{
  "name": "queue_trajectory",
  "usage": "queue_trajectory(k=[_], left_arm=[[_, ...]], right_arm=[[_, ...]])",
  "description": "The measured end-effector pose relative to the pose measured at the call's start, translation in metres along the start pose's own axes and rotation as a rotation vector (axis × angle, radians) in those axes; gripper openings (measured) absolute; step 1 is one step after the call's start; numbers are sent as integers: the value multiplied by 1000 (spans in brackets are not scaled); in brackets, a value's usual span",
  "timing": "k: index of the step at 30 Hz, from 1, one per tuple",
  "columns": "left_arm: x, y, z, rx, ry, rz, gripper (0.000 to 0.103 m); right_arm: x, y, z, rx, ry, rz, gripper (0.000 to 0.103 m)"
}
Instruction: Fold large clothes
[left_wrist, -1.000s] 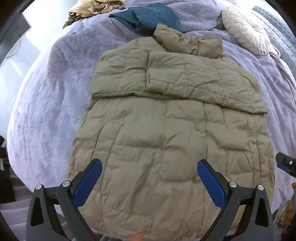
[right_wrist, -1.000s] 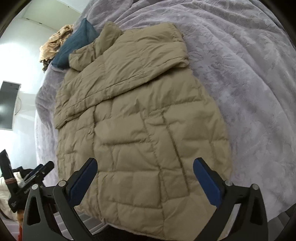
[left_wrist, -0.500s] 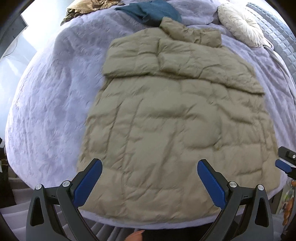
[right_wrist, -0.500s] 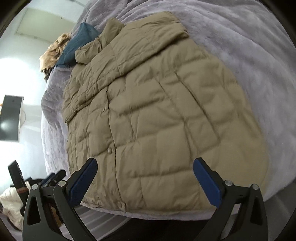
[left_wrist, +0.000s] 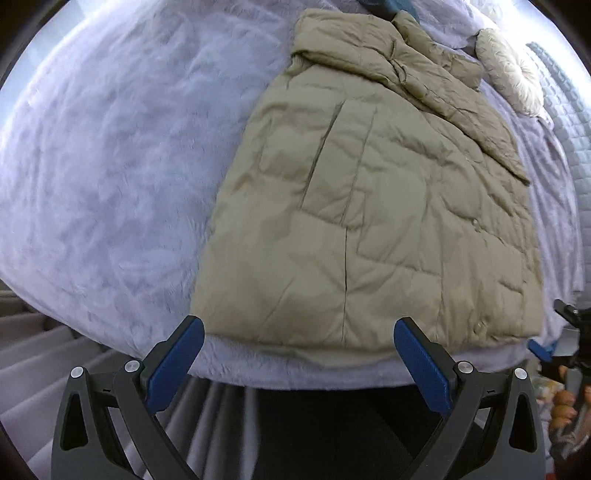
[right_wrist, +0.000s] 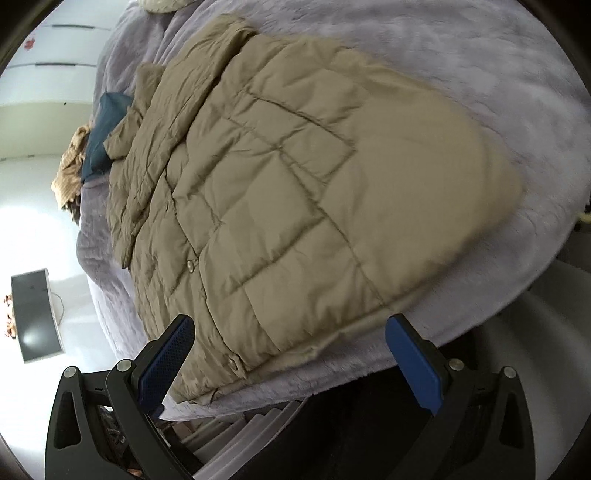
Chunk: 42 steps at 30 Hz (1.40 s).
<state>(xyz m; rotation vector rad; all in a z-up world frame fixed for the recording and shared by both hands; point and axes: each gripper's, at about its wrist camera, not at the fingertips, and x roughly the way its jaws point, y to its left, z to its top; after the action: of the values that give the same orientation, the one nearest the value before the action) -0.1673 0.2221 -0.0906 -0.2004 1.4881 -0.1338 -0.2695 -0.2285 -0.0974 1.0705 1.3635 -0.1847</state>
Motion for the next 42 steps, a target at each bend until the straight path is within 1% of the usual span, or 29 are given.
queue_trajectory(k=[3, 7, 13, 15, 18, 21, 24, 27, 31, 32, 36, 37, 38, 39, 41, 42], left_arm=[[10, 8, -7, -12, 35, -70, 103], [25, 15, -11, -29, 81, -125, 103], [50, 20, -10, -86, 104, -245, 103], [59, 18, -7, -125, 109, -254, 103], [66, 14, -2, -153, 103, -286, 103], [68, 3, 2, -120, 94, -287, 103], [74, -1, 5, -102, 106, -281, 103], [80, -4, 9, -100, 111, -277, 103], [81, -7, 9, -114, 99, -293, 103], [79, -8, 10, -122, 90, -303, 103], [65, -7, 16, -149, 44, -394, 103], [61, -6, 17, -151, 36, -405, 98], [58, -5, 19, -150, 29, -405, 90], [56, -4, 21, -149, 28, -399, 88], [55, -2, 22, -153, 32, -393, 77], [55, -2, 24, -154, 36, -379, 74]], right_arm=[[-4, -15, -4, 54, -3, 25, 103], [-3, -35, -11, 136, -1, 66, 103], [4, -51, -18, 202, 1, 109, 103], [8, -57, -17, 210, -5, 116, 103], [16, -62, -14, 232, -9, 130, 103], [25, -66, -10, 260, -22, 168, 103], [33, -69, -6, 294, -39, 218, 103], [42, -68, -1, 320, -47, 263, 103], [50, -67, 3, 354, -55, 307, 103], [51, -65, 3, 362, -58, 330, 103], [46, -58, 4, 379, -78, 459, 103], [44, -56, 4, 374, -83, 478, 103], [42, -54, 5, 368, -85, 487, 102], [41, -52, 6, 363, -85, 486, 102], [40, -50, 7, 359, -82, 475, 101], [40, -50, 8, 363, -80, 468, 100]])
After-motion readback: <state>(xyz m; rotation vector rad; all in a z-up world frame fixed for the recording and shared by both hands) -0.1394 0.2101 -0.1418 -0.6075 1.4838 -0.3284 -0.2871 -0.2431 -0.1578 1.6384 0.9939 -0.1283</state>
